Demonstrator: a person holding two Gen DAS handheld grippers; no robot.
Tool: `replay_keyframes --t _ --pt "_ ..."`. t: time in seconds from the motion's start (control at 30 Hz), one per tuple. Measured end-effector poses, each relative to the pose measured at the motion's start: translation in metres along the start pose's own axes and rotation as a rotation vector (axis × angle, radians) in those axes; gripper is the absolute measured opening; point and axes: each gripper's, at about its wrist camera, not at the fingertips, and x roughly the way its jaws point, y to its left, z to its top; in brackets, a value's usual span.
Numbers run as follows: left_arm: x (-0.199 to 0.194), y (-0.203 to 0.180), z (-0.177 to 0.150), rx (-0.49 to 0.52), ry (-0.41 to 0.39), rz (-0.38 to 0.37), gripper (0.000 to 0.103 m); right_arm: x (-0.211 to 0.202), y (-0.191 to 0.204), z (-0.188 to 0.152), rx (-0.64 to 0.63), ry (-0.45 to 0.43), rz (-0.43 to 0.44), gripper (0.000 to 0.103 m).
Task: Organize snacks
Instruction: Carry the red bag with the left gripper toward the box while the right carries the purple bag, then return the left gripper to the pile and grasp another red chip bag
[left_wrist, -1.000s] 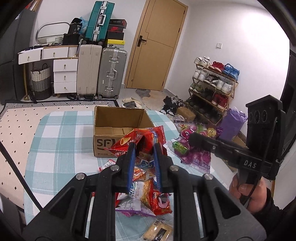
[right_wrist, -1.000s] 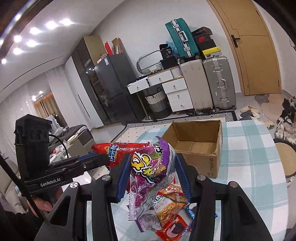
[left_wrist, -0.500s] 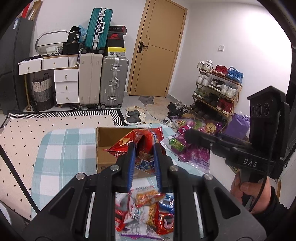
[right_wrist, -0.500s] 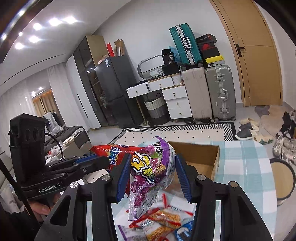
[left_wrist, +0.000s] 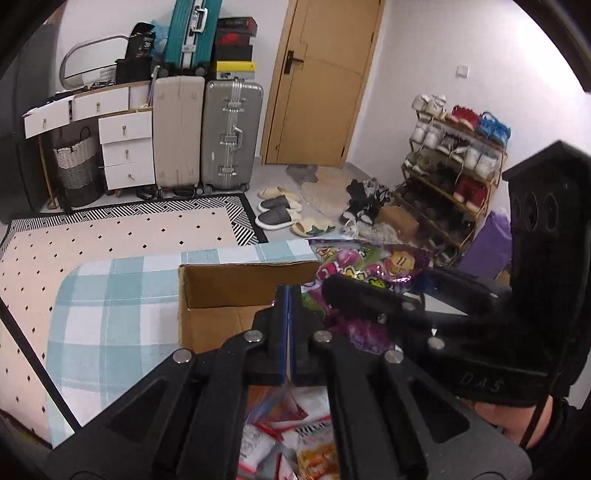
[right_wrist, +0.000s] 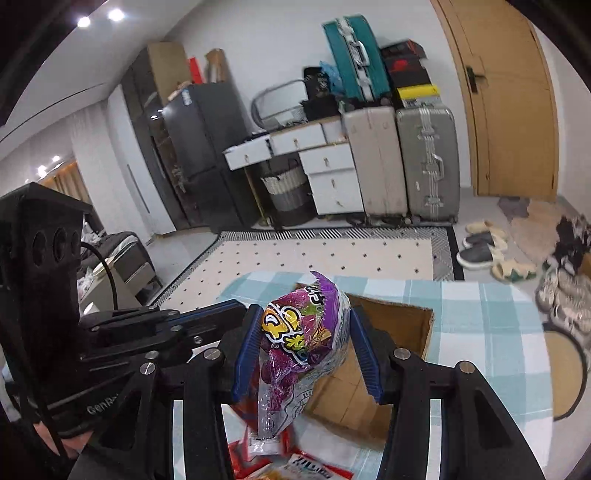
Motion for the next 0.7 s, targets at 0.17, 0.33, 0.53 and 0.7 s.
replay_keyframes --t 0.17,0.33,0.53,0.7 --pt "0.035 0.011 -0.005 -0.006 0.020 0.025 0.000 0.032 -0.022 -0.005 0.021 0.035 -0.018 0.048" --pt "0.046 0.023 -0.016 -0.027 0.030 0.020 0.000 0.057 -0.038 -0.017 0.047 0.096 -0.026 0.048" --pt "0.024 0.039 -0.029 -0.047 0.023 0.031 0.000 0.066 -0.050 -0.027 0.097 0.105 -0.002 0.048" --pt "-0.007 0.064 -0.054 -0.088 0.026 0.047 0.000 0.042 -0.047 -0.035 0.121 0.052 0.053 0.048"
